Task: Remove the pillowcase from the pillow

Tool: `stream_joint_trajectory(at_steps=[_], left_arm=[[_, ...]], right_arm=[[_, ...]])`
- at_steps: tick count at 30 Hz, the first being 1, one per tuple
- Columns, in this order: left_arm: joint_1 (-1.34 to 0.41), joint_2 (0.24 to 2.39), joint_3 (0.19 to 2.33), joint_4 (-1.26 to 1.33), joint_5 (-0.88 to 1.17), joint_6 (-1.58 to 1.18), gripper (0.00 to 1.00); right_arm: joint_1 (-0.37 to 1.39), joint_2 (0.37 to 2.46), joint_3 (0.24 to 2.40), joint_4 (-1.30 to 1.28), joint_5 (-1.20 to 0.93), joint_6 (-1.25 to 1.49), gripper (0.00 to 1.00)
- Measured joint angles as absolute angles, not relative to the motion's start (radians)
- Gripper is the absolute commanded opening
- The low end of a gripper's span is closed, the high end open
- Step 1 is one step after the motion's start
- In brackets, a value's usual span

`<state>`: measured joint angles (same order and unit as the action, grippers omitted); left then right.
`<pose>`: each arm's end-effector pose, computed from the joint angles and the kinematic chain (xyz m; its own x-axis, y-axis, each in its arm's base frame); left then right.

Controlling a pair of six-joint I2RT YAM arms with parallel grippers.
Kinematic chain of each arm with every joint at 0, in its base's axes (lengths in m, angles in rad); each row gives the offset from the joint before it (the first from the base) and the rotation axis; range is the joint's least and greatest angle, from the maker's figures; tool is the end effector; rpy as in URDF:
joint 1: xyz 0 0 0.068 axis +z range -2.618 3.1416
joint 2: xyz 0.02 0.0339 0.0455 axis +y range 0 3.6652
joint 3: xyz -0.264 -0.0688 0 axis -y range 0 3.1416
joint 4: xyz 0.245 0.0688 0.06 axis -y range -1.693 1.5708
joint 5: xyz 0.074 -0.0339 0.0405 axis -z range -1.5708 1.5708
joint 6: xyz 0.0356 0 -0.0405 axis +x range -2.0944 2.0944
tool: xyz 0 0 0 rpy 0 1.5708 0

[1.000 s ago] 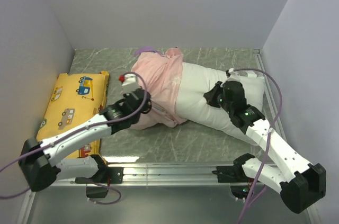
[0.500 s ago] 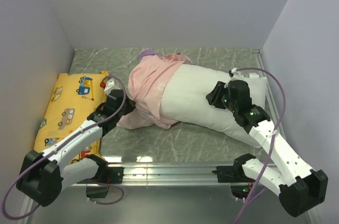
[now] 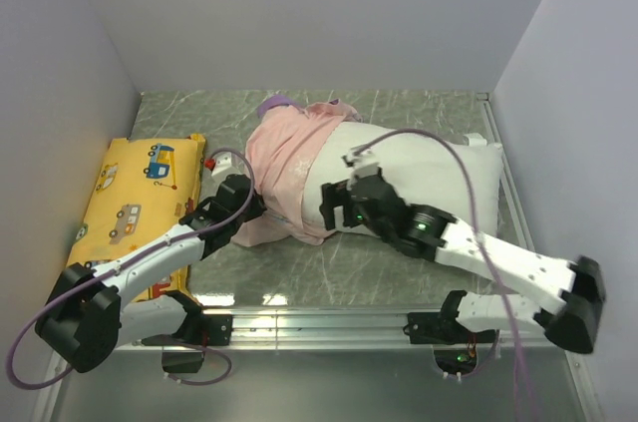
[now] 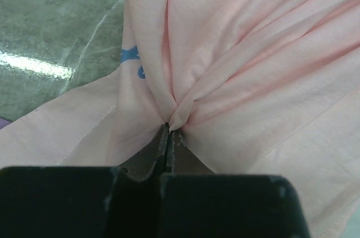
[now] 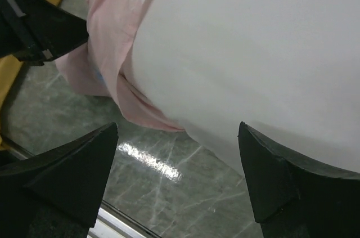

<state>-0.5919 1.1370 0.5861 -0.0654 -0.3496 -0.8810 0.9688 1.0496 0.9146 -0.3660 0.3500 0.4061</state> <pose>0.2034 -0.1220 0.2138 -0.5307 -0.5165 -0.6720 -0.1840 0.8442 -0.5035 0.1424 0.1856 0.3173 -0.4884 -0.0556 -0.8708 -0.4474 0.8728 0.1952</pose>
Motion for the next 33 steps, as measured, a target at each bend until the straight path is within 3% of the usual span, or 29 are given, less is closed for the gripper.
stream_joint_trajectory(at_steps=[4, 7, 11, 14, 17, 25, 33], left_arm=[[-0.597, 1.14, 0.588, -0.067, -0.362, -0.881, 0.01], [-0.598, 1.139, 0.591, -0.076, -0.371, -0.878, 0.01], [-0.577, 1.128, 0.599, -0.092, -0.365, -0.877, 0.0], [-0.514, 1.109, 0.606, -0.089, -0.329, -0.878, 0.0], [-0.453, 1.1, 0.636, -0.084, -0.279, -0.877, 0.0], [-0.256, 1.095, 0.681, -0.037, -0.003, -0.876, 0.01], [-0.099, 1.128, 0.681, -0.033, 0.152, -0.873, 0.0]], right_arm=[[1.006, 1.298, 0.989, -0.334, 0.431, 0.392, 0.99], [1.005, 1.473, 1.056, -0.351, 0.522, 0.387, 0.91], [0.993, 1.589, 1.105, -0.374, 0.596, 0.391, 0.18], [0.961, 1.559, 1.103, -0.378, 0.583, 0.414, 0.05], [0.895, 1.448, 1.061, -0.364, 0.506, 0.438, 0.0], [0.691, 1.076, 0.943, -0.382, 0.268, 0.466, 0.0], [0.551, 1.002, 0.934, -0.462, 0.124, 0.482, 0.0]])
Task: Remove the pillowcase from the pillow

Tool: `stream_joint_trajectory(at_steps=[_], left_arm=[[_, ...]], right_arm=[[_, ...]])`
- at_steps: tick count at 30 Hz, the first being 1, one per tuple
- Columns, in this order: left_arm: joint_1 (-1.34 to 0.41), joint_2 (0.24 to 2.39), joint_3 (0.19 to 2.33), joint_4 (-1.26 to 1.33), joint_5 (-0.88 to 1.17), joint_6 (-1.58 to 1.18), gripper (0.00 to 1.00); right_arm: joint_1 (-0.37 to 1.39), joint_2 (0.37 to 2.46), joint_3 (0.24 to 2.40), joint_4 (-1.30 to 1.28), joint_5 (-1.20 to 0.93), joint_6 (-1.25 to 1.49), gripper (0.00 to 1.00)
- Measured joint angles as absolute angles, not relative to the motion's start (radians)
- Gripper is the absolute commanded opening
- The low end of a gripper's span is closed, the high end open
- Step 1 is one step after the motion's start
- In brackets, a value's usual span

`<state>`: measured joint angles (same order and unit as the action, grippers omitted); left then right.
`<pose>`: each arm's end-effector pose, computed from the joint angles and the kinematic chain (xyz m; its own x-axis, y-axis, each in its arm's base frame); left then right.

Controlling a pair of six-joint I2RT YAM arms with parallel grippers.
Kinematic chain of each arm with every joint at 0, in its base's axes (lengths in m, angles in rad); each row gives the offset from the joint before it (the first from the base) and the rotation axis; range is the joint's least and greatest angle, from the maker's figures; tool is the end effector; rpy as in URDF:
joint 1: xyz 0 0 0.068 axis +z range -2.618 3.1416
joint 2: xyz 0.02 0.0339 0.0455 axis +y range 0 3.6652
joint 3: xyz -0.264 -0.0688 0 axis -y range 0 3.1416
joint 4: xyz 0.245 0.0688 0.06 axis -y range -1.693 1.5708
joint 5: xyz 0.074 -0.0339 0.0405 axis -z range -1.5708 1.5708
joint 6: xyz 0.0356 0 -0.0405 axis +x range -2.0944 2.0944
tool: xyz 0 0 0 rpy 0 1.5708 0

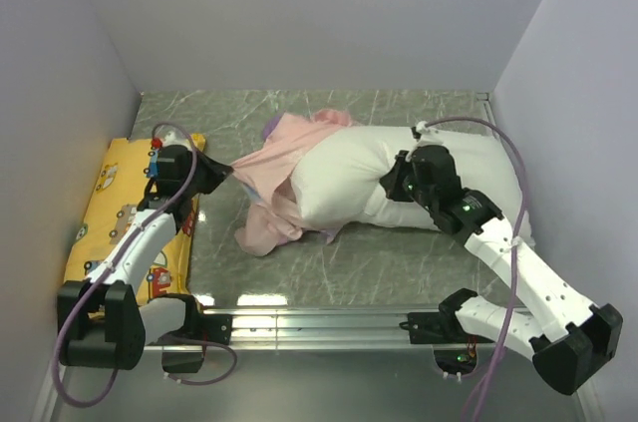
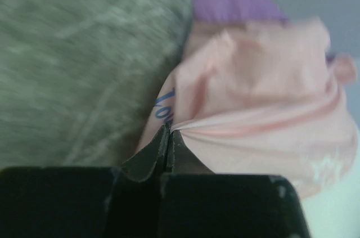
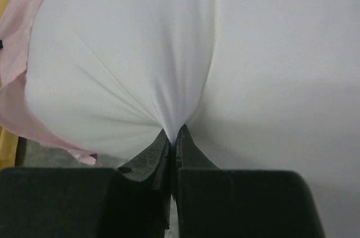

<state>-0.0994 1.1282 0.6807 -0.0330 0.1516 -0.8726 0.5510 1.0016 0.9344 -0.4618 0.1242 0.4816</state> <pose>0.2488 -0.0302 0.2497 -0.4729 -0.7138 -0.5166 -0.2036 0.6589 -0.7241 0.1902 0.1117 0.3241 -0.5795 0.1834 -0.7941 -0.1805 0.9213 0.3445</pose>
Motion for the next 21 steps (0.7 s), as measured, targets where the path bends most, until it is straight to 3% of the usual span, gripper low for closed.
stream_joint_trajectory(at_steps=[6, 14, 21], left_arm=[[0.039, 1.203, 0.678, -0.035, 0.062, -0.843, 0.0], [0.04, 1.209, 0.644, 0.002, 0.056, -0.832, 0.01], [0.039, 1.23, 0.642, 0.023, 0.056, -0.832, 0.0]], right_arm=[[0.426, 0.873, 0.931, -0.555, 0.119, 0.471, 0.0], [0.403, 0.842, 0.994, -0.65, 0.009, 0.454, 0.0], [0.403, 0.814, 1.197, -0.737, -0.1, 0.457, 0.0]])
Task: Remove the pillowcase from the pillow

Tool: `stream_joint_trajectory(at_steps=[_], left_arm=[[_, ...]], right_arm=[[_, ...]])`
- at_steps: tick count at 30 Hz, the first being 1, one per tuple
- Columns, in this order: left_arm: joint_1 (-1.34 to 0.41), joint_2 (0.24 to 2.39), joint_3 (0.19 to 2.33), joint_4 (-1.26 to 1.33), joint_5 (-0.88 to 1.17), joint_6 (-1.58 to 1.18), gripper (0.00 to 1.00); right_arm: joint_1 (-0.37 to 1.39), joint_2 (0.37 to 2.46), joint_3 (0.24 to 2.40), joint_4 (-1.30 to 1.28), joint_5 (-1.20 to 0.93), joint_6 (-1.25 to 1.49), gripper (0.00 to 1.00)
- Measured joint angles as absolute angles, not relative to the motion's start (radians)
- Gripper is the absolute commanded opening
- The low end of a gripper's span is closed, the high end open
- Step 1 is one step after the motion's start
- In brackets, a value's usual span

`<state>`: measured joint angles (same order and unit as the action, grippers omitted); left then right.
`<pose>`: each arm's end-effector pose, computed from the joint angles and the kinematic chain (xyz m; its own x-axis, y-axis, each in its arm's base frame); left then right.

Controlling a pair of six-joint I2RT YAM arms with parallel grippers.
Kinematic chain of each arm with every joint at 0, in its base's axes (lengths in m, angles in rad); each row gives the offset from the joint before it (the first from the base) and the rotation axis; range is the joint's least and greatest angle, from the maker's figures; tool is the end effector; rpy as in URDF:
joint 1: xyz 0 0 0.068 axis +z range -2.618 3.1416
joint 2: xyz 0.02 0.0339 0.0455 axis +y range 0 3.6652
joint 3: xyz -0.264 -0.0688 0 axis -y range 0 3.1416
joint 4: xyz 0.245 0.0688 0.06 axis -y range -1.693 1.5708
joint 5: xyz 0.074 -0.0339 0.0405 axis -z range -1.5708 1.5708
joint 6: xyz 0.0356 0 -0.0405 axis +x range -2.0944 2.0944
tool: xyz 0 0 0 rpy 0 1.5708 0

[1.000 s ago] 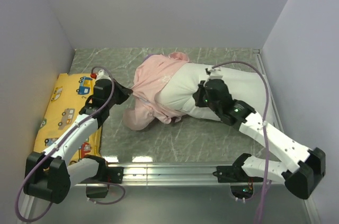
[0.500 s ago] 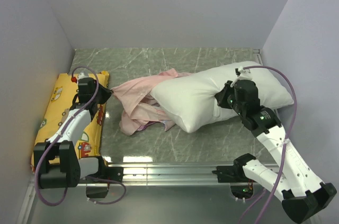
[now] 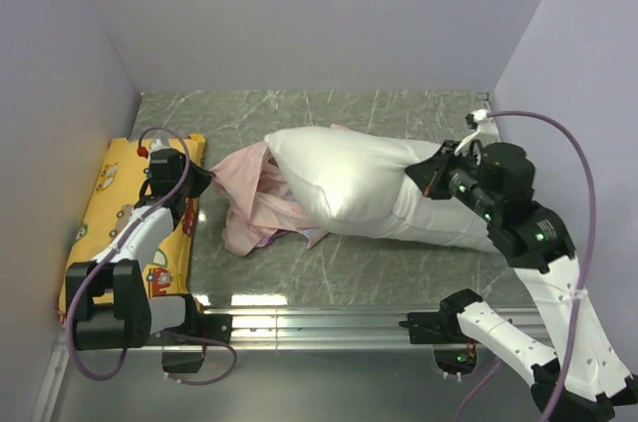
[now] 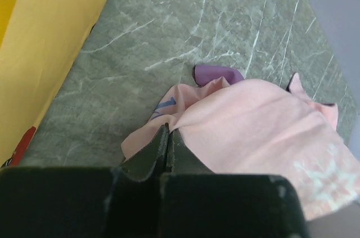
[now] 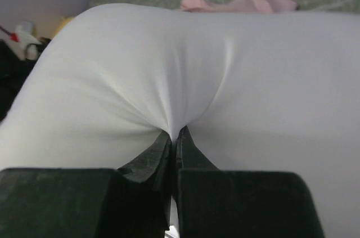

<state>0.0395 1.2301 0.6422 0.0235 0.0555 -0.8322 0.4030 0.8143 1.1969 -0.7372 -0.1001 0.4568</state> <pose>0.2614 0.0084 0.2178 -0.3653 -0.7533 -0.5469 -0.3902 0.6573 -0.6447 0.1332 0.0606 0.4146 -0.4968 0.2653 -0.8263 -0.2867 0.8485 0.4448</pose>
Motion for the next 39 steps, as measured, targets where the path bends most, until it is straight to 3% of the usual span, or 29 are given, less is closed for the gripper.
stream_joint_trajectory(at_steps=[9, 17, 29, 32, 33, 36, 37, 38, 39], left_arm=[[0.032, 1.25, 0.641, 0.05, 0.064, -0.832, 0.0], [-0.129, 1.201, 0.594, 0.064, 0.047, -0.833, 0.01], [-0.196, 1.004, 0.536, 0.005, 0.029, -0.822, 0.28], [-0.206, 0.9, 0.537, -0.049, 0.03, -0.797, 0.38], [-0.208, 0.871, 0.54, -0.07, 0.03, -0.789, 0.43], [-0.212, 0.792, 0.565, -0.145, 0.036, -0.759, 0.5], [-0.212, 0.772, 0.579, -0.168, 0.037, -0.748, 0.51], [-0.214, 0.752, 0.597, -0.194, 0.039, -0.737, 0.56], [-0.216, 0.726, 0.621, -0.216, 0.043, -0.72, 0.56]], right_arm=[[0.403, 0.734, 1.266, -0.694, -0.157, 0.509, 0.0], [0.422, 0.851, 1.108, -0.41, -0.076, 0.561, 0.0], [0.709, 1.182, 0.764, 0.067, 0.066, 0.64, 0.0], [0.713, 1.181, 0.707, 0.149, 0.065, 0.673, 0.14], [0.713, 1.178, 0.7, 0.16, 0.065, 0.682, 0.29], [0.713, 1.151, 0.699, 0.157, 0.069, 0.688, 0.58], [0.713, 1.129, 0.699, 0.143, 0.072, 0.689, 0.62], [0.713, 1.1, 0.699, 0.127, 0.073, 0.688, 0.75], [0.713, 1.058, 0.699, 0.109, 0.076, 0.683, 0.79]])
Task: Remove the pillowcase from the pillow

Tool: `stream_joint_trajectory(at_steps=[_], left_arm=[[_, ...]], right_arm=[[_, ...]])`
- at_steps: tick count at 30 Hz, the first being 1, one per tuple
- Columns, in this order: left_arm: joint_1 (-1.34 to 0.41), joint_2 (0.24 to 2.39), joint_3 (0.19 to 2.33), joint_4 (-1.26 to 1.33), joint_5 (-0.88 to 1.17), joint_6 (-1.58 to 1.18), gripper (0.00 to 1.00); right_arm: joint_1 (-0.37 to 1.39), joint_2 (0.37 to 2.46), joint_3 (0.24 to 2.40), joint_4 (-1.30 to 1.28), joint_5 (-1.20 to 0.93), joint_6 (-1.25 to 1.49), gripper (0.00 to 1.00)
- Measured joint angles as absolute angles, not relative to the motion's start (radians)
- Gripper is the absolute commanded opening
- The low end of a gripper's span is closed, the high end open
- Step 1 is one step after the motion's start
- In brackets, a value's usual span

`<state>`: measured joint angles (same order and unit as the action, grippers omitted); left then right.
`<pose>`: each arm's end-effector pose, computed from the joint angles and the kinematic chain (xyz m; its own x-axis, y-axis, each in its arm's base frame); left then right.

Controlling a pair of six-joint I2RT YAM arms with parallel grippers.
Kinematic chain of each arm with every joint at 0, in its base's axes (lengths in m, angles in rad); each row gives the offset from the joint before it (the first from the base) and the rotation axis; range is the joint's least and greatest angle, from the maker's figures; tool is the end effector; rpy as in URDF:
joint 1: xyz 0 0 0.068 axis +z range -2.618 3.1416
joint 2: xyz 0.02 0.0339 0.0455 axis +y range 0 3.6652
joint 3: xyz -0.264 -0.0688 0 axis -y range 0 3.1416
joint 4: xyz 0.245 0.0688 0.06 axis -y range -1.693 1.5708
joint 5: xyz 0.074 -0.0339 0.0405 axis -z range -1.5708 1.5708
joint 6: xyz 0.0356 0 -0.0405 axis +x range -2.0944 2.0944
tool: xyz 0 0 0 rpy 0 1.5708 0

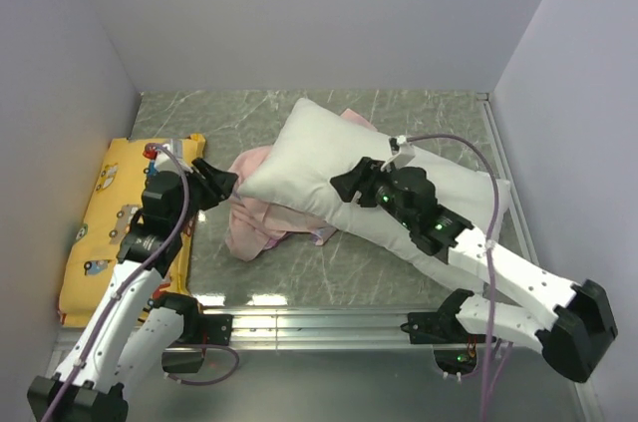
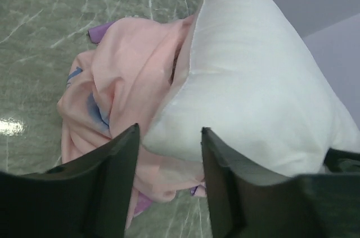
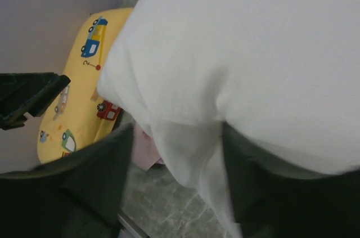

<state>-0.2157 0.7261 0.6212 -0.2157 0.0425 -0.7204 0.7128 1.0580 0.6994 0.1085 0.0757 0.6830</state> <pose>0.1721 -0.0393 0.2883 -0.3984 -0.5874 -0.7044 -0.0128 0.7715 -0.6361 0.1887 0.1595 0.2866 -0.5218 0.3808 -0.7634 -0.3446 0.7245 0.5970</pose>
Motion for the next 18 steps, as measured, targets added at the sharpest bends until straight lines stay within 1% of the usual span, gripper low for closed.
stream_joint_trajectory(at_steps=[2, 3, 10, 17, 18], left_arm=[[-0.22, 0.695, 0.659, -0.258, 0.059, -0.688, 0.59], [-0.224, 0.68, 0.678, -0.28, 0.068, -0.667, 0.6], [-0.268, 0.581, 0.787, -0.381, 0.112, -0.559, 0.64], [-0.273, 0.469, 0.801, -0.445, 0.118, -0.48, 0.7], [-0.273, 0.462, 0.801, -0.448, 0.119, -0.474, 0.72]], right_arm=[[0.713, 0.991, 0.707, 0.067, 0.084, 0.674, 0.86], [0.713, 0.952, 0.709, 0.042, 0.089, 0.667, 0.94], [0.713, 0.71, 0.752, -0.11, 0.134, 0.625, 0.97], [0.712, 0.522, 0.733, -0.253, 0.205, 0.603, 0.99], [0.712, 0.504, 0.73, -0.265, 0.21, 0.602, 0.99]])
